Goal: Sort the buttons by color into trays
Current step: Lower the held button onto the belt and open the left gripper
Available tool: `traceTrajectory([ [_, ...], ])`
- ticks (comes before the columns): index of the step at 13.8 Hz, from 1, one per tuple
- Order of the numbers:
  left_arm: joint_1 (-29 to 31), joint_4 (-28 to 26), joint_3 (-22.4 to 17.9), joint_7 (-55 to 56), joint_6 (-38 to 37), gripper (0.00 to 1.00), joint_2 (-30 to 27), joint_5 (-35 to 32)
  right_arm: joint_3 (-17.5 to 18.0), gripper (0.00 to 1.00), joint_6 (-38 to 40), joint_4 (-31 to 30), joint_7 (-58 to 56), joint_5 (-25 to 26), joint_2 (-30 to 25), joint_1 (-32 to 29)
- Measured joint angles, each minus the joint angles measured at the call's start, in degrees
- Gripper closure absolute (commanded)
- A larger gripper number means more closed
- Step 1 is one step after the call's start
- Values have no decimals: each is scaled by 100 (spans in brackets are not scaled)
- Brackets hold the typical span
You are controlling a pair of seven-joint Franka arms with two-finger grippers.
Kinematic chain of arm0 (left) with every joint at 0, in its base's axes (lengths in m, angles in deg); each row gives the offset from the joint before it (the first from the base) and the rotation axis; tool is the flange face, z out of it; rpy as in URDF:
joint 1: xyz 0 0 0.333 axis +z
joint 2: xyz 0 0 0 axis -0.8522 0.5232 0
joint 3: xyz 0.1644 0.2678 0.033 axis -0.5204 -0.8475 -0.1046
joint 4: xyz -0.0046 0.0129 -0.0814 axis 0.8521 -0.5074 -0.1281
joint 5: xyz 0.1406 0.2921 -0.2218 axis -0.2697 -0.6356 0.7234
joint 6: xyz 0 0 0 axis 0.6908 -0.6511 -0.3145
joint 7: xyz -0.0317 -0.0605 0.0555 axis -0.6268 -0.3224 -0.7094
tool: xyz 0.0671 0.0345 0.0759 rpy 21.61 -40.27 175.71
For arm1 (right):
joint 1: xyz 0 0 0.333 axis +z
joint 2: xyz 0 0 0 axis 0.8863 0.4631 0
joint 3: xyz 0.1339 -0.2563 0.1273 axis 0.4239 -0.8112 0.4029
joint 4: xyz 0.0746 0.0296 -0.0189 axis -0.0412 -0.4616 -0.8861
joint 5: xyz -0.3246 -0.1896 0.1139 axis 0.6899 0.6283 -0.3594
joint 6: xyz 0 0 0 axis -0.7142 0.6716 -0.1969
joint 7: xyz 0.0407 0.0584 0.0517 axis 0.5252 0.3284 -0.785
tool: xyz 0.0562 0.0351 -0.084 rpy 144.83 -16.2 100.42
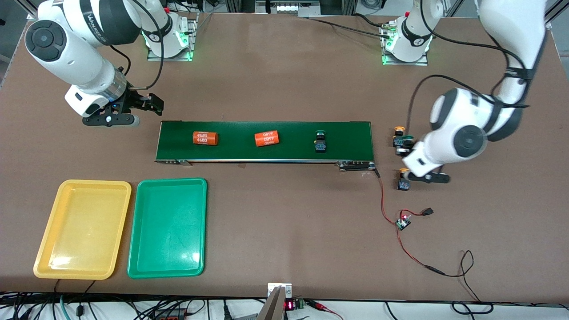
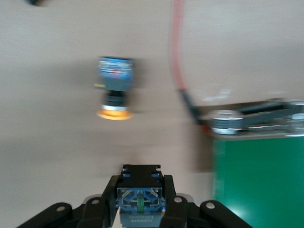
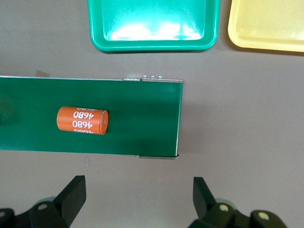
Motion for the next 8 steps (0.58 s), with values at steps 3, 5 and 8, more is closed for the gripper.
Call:
traceTrajectory([
  [3, -282, -19, 494, 745, 292, 85, 161, 0, -4, 0, 1, 0, 0, 0, 0, -1],
  [5, -445, -48, 517, 873, 524, 82, 386, 0, -4, 0, 1, 0, 0, 0, 0, -1],
  [8, -454, -80, 500, 877, 729, 6, 606, -5, -6, 0, 3, 0, 0, 0, 0, -2],
])
